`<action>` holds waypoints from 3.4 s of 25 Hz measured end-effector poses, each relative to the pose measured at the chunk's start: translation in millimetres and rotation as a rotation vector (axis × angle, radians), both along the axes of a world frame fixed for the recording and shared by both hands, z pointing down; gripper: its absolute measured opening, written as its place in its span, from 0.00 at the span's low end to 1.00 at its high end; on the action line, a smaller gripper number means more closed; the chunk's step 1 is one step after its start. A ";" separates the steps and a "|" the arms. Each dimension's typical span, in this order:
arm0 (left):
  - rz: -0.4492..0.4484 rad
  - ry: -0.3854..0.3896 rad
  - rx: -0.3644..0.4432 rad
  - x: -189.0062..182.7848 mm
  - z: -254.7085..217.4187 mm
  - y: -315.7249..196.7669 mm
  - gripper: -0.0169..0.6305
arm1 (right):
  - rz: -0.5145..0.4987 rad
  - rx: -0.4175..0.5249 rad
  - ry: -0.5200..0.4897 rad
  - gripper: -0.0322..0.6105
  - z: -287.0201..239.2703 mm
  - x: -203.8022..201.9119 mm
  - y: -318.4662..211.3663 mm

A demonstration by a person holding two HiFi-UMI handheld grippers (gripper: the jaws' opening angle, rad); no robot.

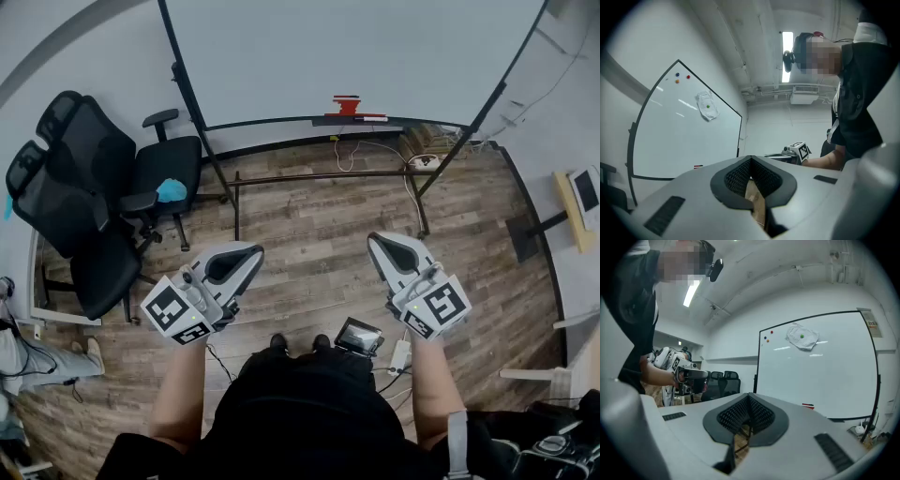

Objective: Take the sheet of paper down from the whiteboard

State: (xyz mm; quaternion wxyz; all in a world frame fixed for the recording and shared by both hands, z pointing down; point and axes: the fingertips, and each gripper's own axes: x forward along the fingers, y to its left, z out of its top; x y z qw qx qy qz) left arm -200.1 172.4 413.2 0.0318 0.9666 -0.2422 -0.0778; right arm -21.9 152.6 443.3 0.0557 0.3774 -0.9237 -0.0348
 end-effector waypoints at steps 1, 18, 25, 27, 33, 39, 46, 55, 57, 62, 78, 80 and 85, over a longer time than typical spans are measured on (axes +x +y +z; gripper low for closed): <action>-0.002 0.003 0.004 -6.9 -1.8 -3.5 0.04 | -0.005 0.007 0.007 0.08 -1.1 -7.8 -4.0; 0.051 0.014 -0.012 -58.0 13.6 -62.5 0.04 | 0.079 -0.026 0.022 0.08 20.1 -29.7 -41.2; 0.019 -0.065 0.002 -28.9 7.1 -151.3 0.04 | 0.109 0.007 -0.014 0.08 16.9 21.0 -112.1; -0.002 -0.148 0.009 -11.4 7.0 -181.3 0.04 | 0.072 0.019 -0.015 0.08 12.5 36.6 -136.8; -0.085 -0.252 0.087 45.1 -32.9 -286.2 0.04 | 0.019 0.060 -0.006 0.08 -20.0 111.0 -227.0; -0.161 -0.419 0.254 108.7 -96.2 -366.2 0.04 | -0.066 0.188 -0.008 0.09 -106.8 159.1 -302.1; -0.258 -0.545 0.520 150.2 -199.9 -434.3 0.04 | -0.142 0.408 0.023 0.09 -224.9 166.7 -366.1; -0.384 -0.654 0.767 177.1 -321.9 -515.4 0.06 | -0.041 0.543 0.137 0.27 -346.2 153.8 -467.1; -0.402 -0.691 0.809 187.3 -338.1 -526.9 0.09 | -0.005 0.546 0.159 0.27 -359.8 153.3 -488.6; -0.467 -0.764 0.896 203.2 -369.4 -550.7 0.16 | 0.111 0.535 0.155 0.27 -388.1 163.1 -529.7; -0.601 -0.966 0.911 203.0 -374.9 -607.0 0.26 | 0.248 0.486 0.131 0.27 -386.9 152.7 -582.6; -0.610 -0.975 0.925 203.3 -375.9 -607.6 0.26 | 0.257 0.472 0.119 0.27 -386.0 152.9 -584.9; -0.616 -1.001 0.952 205.6 -375.9 -607.6 0.24 | 0.277 0.456 0.117 0.26 -382.5 155.5 -592.2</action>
